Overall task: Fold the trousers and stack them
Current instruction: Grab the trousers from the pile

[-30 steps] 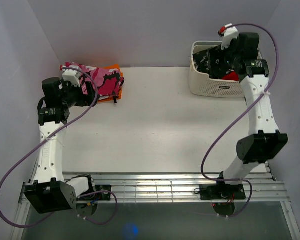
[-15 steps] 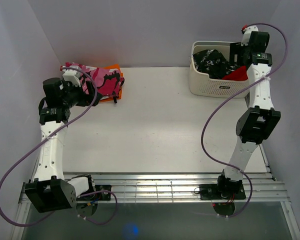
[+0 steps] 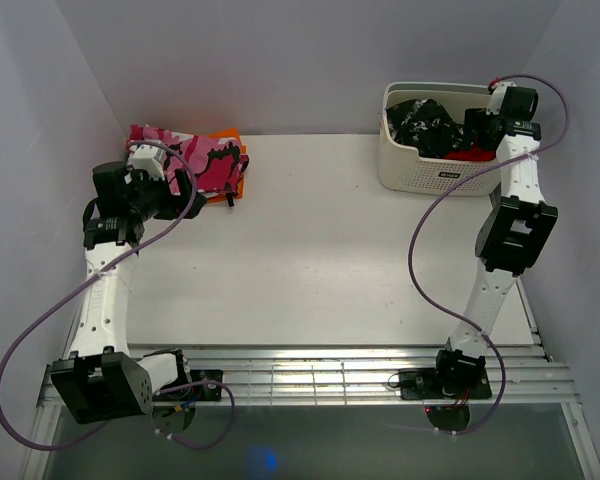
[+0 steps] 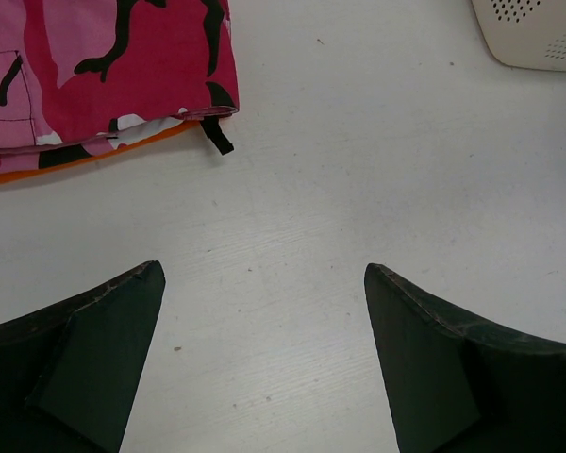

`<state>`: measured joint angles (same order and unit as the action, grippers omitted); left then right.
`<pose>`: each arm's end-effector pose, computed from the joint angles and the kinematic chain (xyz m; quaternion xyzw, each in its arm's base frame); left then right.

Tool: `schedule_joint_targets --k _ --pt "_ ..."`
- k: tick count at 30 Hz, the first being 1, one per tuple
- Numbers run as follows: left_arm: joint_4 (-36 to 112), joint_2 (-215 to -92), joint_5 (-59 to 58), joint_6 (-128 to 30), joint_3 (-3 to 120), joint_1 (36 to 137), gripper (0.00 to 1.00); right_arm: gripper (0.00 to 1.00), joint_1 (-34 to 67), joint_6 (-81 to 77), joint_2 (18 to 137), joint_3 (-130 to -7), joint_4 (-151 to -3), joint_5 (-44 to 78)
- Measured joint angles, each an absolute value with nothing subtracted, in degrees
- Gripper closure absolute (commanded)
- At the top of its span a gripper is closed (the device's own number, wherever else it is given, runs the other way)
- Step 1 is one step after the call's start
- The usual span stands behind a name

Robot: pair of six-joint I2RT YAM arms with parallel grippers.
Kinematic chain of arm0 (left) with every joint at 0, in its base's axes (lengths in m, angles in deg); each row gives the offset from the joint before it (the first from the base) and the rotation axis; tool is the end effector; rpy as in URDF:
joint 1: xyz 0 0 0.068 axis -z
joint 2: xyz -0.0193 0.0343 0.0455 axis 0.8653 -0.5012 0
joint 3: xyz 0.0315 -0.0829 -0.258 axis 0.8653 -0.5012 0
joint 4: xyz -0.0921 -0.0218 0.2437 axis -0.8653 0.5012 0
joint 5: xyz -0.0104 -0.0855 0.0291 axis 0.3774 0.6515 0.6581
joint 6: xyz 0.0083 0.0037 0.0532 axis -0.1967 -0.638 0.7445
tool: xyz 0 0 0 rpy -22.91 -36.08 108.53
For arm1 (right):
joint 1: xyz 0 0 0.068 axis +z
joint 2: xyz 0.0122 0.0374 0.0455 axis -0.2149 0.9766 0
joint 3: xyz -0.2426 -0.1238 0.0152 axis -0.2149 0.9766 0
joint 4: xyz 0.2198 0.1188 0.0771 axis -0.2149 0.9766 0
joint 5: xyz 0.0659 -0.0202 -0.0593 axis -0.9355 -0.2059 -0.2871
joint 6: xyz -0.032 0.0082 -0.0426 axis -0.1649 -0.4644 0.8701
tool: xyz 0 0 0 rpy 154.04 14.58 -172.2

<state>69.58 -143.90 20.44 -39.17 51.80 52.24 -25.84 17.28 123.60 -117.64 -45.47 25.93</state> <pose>0.2497 0.0162 0.3575 0.0578 0.8477 -0.1908 0.4915 0.5022 -0.1207 0.3153 0.0132 0.8820 -0.1142 0.4570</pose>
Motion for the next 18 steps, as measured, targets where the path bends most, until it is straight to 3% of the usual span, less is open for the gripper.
schedule_joint_targets --k 1,3,4,6,7,10,18 --pt "69.64 -144.01 20.33 -39.17 51.80 52.24 0.02 0.03 -25.84 17.30 124.06 -117.64 -45.87 25.38" --pt "69.93 -144.36 20.11 -39.19 51.82 52.24 0.02 0.16 -25.76 17.34 124.58 -117.64 -46.28 24.44" --pt "69.99 -144.60 20.00 -39.19 51.82 52.24 0.02 0.32 -25.78 17.41 124.58 -117.64 -46.28 24.16" --pt "70.10 -145.17 19.78 -39.19 51.89 52.24 0.02 0.48 -25.82 17.56 124.58 -117.66 -46.41 23.68" --pt "70.19 -145.58 19.67 -39.22 51.98 52.24 0.02 0.64 -25.97 17.34 124.58 -117.66 -46.44 23.35" --pt "70.69 -146.59 19.32 -39.37 52.48 52.24 0.02 0.92 -26.63 16.49 124.54 -117.70 -46.24 21.62" --pt "71.26 -146.68 18.67 -40.31 54.18 52.24 0.02 0.92 -26.65 13.30 116.82 -112.54 -47.77 17.99"
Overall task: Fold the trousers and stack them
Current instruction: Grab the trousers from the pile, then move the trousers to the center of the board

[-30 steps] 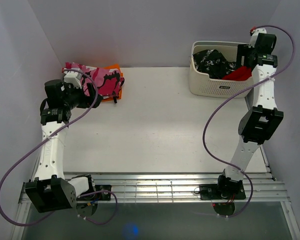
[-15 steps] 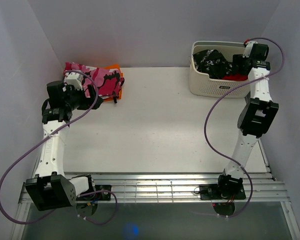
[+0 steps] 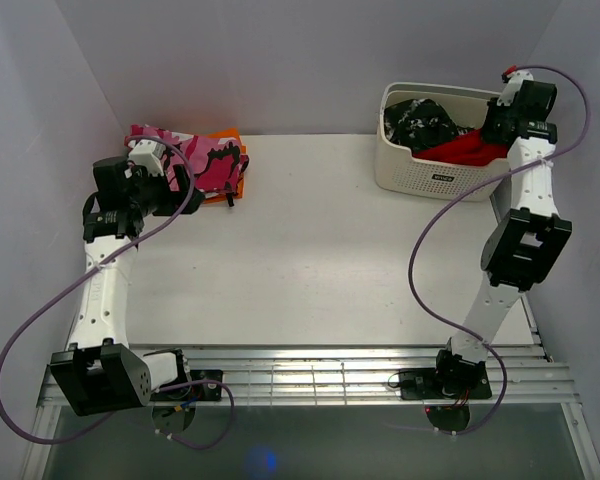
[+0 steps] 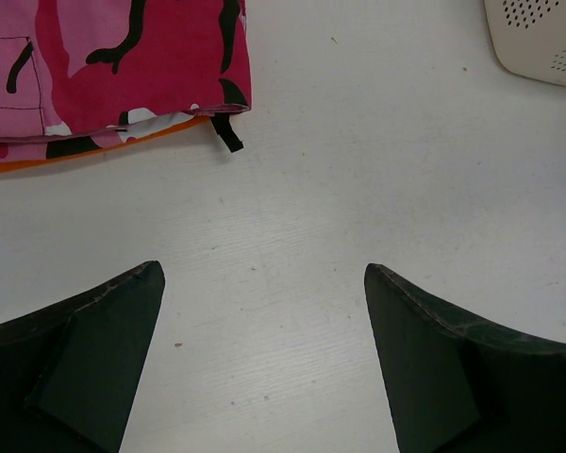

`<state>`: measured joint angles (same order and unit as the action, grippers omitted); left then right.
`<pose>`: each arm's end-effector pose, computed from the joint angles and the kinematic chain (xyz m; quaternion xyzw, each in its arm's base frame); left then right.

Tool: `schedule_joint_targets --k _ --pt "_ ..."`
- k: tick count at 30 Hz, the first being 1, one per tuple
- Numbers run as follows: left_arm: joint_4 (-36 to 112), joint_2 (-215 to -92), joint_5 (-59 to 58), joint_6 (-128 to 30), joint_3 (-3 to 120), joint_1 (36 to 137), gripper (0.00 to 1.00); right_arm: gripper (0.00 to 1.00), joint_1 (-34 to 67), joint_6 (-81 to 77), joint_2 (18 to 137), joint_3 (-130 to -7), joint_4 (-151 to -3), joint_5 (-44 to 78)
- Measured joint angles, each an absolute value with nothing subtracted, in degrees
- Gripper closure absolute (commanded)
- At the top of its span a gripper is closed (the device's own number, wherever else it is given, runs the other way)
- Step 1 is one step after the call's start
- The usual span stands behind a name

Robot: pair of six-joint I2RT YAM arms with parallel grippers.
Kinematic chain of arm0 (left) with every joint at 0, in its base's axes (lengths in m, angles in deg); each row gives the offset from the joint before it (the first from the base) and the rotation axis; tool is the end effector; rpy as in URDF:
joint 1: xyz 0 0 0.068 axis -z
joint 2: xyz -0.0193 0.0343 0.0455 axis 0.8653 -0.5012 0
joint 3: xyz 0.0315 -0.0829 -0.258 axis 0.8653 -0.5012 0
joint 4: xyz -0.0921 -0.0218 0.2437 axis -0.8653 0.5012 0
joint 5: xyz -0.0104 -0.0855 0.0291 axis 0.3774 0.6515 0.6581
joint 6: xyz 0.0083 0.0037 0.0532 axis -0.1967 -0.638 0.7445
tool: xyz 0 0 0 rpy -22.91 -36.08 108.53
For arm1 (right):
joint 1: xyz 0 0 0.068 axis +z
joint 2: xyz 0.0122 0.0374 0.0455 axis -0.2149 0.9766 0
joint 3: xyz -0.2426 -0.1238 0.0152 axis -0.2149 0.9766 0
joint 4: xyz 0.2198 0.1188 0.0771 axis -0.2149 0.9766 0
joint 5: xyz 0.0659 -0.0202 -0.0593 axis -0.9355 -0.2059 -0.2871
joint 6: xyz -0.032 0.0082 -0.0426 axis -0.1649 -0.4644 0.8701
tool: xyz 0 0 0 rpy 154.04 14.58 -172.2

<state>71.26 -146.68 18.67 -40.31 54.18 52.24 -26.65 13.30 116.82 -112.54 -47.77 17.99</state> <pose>0.2602 0.0186 0.3571 0.0372 0.8591 -0.1854 0.4756 0.4785 -0.1171 0.3464 0.0147 0.8641 -0.0484 0.5007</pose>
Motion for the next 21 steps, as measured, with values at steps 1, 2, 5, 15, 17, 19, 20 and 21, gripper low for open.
schedule_joint_targets --k 1,2,5,15,17,19,20,21 --pt "71.26 -146.52 18.42 -40.48 54.23 52.24 0.02 0.92 -26.65 12.36 114.16 -110.71 -48.49 17.36" --pt "71.26 -146.28 18.16 -40.70 54.23 52.24 0.02 0.92 -26.65 11.29 111.42 -108.98 -49.30 16.70" --pt "71.26 -145.56 17.14 -41.16 54.23 52.24 0.02 0.92 -26.54 7.73 102.31 -103.65 -53.08 15.31" --pt "71.22 -144.45 14.38 -42.82 54.82 52.24 0.02 0.92 -26.61 -6.06 87.51 -101.11 -64.38 14.41" --pt "70.91 -144.40 14.25 -43.28 55.04 52.24 0.02 0.92 -26.61 -8.56 86.31 -101.29 -66.50 13.67" --pt "70.76 -144.34 14.01 -43.78 55.08 52.24 0.02 0.92 -26.61 -10.76 84.93 -101.48 -68.95 12.92" --pt "70.76 -144.29 13.88 -44.02 55.08 52.24 0.02 0.92 -26.61 -11.48 84.30 -101.59 -69.98 12.62" --pt "70.69 -144.18 13.86 -44.35 55.08 52.24 0.02 0.92 -26.61 -12.38 83.36 -101.64 -71.53 12.27"
